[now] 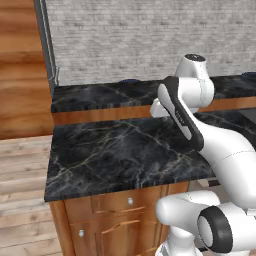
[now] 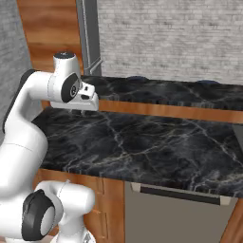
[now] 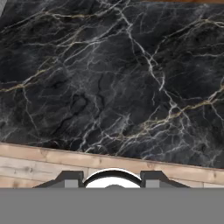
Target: Open the dishwasher door and pull out the top rack.
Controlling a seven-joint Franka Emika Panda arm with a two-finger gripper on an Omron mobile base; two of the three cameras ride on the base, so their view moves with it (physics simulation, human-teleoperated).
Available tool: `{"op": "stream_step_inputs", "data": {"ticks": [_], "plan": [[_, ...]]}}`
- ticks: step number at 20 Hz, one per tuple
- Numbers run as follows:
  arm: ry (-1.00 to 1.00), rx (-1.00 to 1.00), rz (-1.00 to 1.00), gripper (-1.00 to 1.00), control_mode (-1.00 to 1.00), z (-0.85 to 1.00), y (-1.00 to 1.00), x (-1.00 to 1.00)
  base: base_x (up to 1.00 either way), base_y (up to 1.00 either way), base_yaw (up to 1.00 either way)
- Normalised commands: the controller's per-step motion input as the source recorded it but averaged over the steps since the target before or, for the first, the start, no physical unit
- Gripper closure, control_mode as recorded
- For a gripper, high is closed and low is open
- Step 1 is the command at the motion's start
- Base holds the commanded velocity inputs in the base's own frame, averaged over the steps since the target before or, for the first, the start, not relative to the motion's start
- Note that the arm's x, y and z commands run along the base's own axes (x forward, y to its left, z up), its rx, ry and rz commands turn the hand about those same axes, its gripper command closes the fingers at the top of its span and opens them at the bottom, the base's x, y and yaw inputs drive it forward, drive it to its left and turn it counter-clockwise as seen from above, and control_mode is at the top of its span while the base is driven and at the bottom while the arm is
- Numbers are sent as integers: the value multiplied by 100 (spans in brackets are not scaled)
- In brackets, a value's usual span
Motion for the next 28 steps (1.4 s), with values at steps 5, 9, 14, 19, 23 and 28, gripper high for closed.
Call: {"op": "stream_step_inputs", "data": {"ticks": [5, 9, 14, 19, 23, 28], "plan": [[0, 0, 0, -100, 100, 0, 0, 0, 0, 0, -12], [0, 0, 0, -100, 100, 0, 0, 0, 0, 0, -40], [0, 0, 0, -100, 100, 0, 0, 0, 0, 0, -47], [0, 0, 0, -100, 100, 0, 0, 0, 0, 0, -53], [0, 0, 0, -100, 100, 0, 0, 0, 0, 0, -53], [0, 0, 0, -100, 100, 0, 0, 0, 0, 0, -49]]}}
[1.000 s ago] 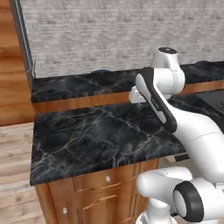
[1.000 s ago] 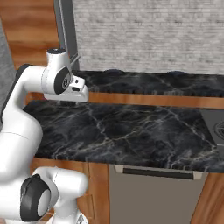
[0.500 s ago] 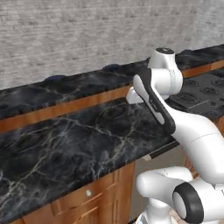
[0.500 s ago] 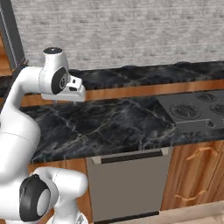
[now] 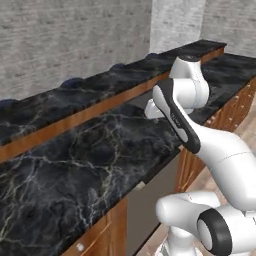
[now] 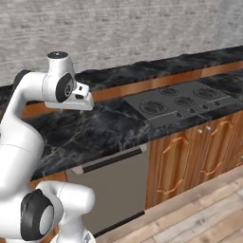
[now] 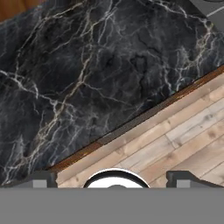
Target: Open the dishwasher door and pull out the top rack.
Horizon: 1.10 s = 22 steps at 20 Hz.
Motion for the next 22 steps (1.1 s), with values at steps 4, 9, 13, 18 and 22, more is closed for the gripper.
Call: {"op": "stream_step_inputs", "data": {"ticks": [4, 9, 13, 18, 22], "plan": [[0, 0, 0, -100, 100, 0, 0, 0, 0, 0, -48], [0, 0, 0, -100, 100, 0, 0, 0, -13, 0, -46], [0, 0, 0, -100, 100, 0, 0, 0, -25, 0, -41], [0, 0, 0, -100, 100, 0, 0, 0, -38, 2, -23], [0, 0, 0, -100, 100, 0, 0, 0, -58, 5, -25]]}}
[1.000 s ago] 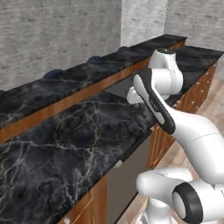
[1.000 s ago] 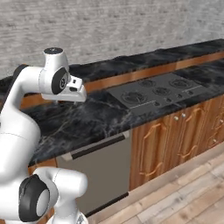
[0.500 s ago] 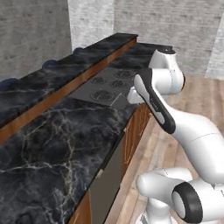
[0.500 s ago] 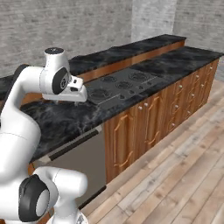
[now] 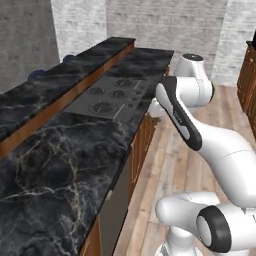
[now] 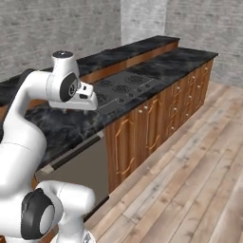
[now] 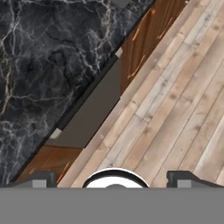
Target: Open the dishwasher door and pull out the top rack.
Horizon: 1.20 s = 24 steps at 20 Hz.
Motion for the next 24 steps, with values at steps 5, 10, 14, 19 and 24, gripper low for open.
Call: {"op": "stream_step_inputs", "data": {"ticks": [5, 10, 14, 19, 24], "plan": [[0, 0, 0, -100, 100, 0, 0, 0, -45, 8, -28], [0, 0, 0, -100, 100, 0, 0, 0, -7, 20, -32], [0, 0, 0, -100, 100, 0, 0, 0, -3, 33, -21], [0, 0, 0, -100, 100, 0, 0, 0, -24, 29, -15], [0, 0, 0, -100, 100, 0, 0, 0, -36, 11, -1]]}}
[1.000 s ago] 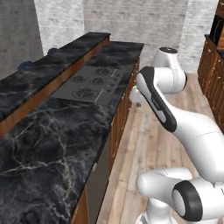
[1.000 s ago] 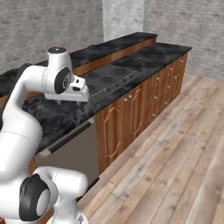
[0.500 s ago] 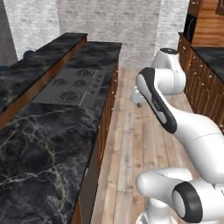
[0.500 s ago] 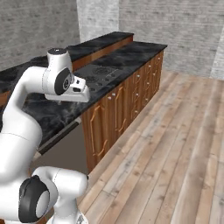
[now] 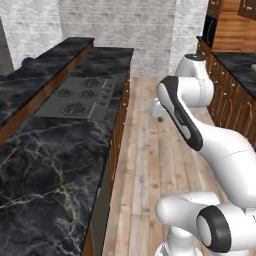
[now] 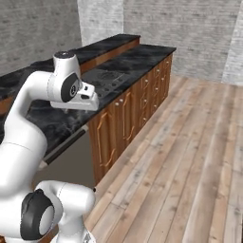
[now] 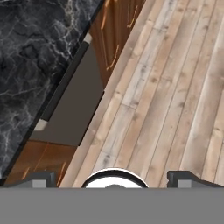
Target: Open the dishwasher door and pull out the top rack.
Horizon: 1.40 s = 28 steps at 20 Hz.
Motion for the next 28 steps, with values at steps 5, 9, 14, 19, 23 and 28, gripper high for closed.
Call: {"op": "stream_step_inputs", "data": {"ticks": [5, 9, 14, 19, 23, 28], "plan": [[0, 0, 0, -100, 100, 0, 0, 0, -12, 2, 16], [0, 0, 0, -100, 100, 0, 0, 0, 0, 3, 23], [0, 10, 4, -100, -100, -10, 0, 0, 0, 0, 6], [0, 32, 1, -100, -100, -30, 0, 0, 0, 0, 0], [0, 33, 0, -100, -100, -42, 0, 0, 0, 0, 0], [0, 35, 0, -100, -100, -47, -19, 17, 0, 0, 0]]}}
